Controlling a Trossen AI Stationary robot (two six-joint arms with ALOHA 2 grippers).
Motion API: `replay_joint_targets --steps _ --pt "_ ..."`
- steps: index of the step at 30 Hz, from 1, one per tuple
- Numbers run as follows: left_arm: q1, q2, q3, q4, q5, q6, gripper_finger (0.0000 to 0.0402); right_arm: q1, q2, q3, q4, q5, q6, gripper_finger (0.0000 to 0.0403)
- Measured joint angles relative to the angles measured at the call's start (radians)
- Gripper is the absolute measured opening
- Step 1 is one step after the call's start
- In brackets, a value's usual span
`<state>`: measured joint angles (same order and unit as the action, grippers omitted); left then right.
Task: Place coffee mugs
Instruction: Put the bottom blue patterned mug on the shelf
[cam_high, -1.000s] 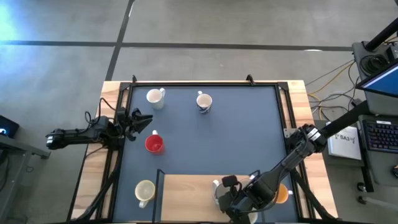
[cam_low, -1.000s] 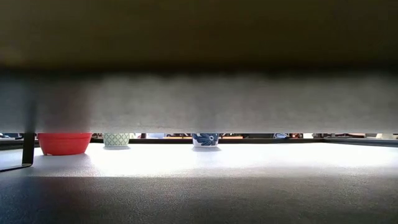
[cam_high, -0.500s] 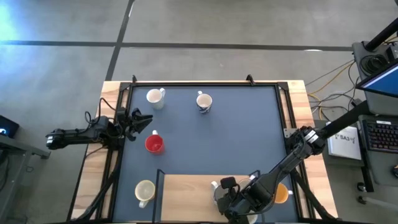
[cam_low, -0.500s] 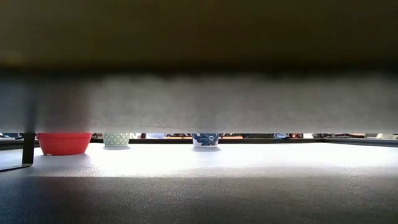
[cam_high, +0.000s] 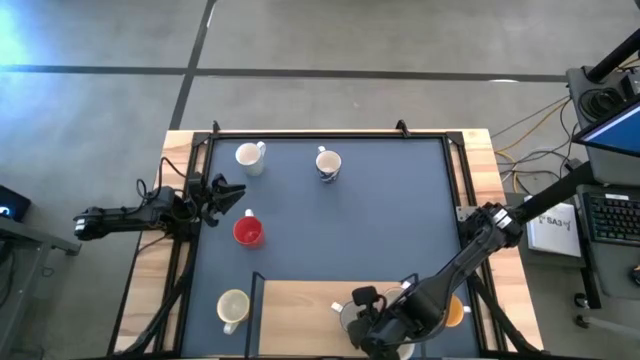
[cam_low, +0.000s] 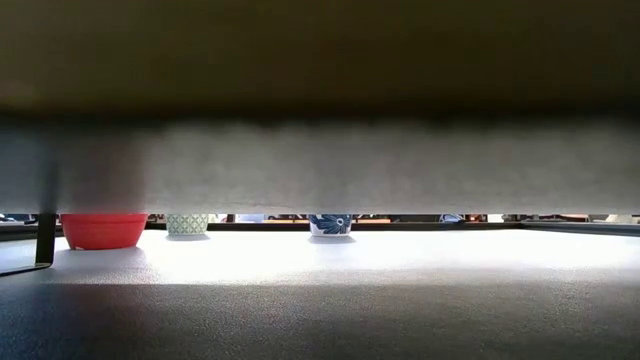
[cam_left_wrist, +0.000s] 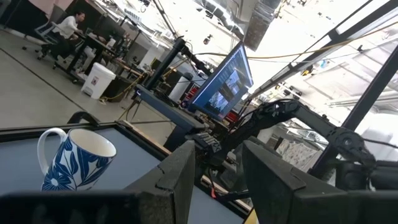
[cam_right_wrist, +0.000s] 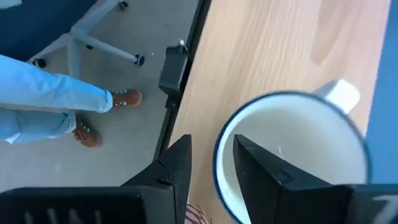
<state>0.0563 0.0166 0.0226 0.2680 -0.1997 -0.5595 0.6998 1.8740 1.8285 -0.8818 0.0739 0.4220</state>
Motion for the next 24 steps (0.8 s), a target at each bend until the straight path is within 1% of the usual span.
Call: replay_joint_targets --steps 2,7,9,11,15,17,22,24 --pt "0.000 0.000 0.000 0.000 0.000 0.000 0.0116 0.000 0.000 0.033 -0.023 0.018 -0.023 0.0109" --pt "0.000 0.000 0.000 0.000 0.000 0.000 0.0116 -0.015 -0.002 0.093 -0.097 0.142 -0.068 0.0109" --pt "0.000 0.000 0.000 0.000 0.000 0.000 0.0116 -0.036 -0.002 0.097 -0.131 0.165 -0.083 0.0109" --pt "0.000 0.000 0.000 0.000 0.000 0.000 0.0116 -0.060 -0.002 0.082 -0.139 0.157 -0.083 0.0109" --pt "0.000 0.000 0.000 0.000 0.000 0.000 0.0116 -0.108 -0.002 0.036 -0.153 0.105 -0.086 0.0109" --pt "0.000 0.000 0.000 0.000 0.000 0.000 0.0116 -0.126 -0.002 0.012 -0.156 0.102 -0.083 0.0109" --pt "0.000 0.000 0.000 0.000 0.000 0.000 0.0116 -0.148 -0.001 -0.013 -0.161 0.057 -0.084 0.0109" --pt "0.000 0.000 0.000 0.000 0.000 0.000 0.0116 -0.151 0.001 -0.021 -0.162 0.055 -0.085 0.0109"
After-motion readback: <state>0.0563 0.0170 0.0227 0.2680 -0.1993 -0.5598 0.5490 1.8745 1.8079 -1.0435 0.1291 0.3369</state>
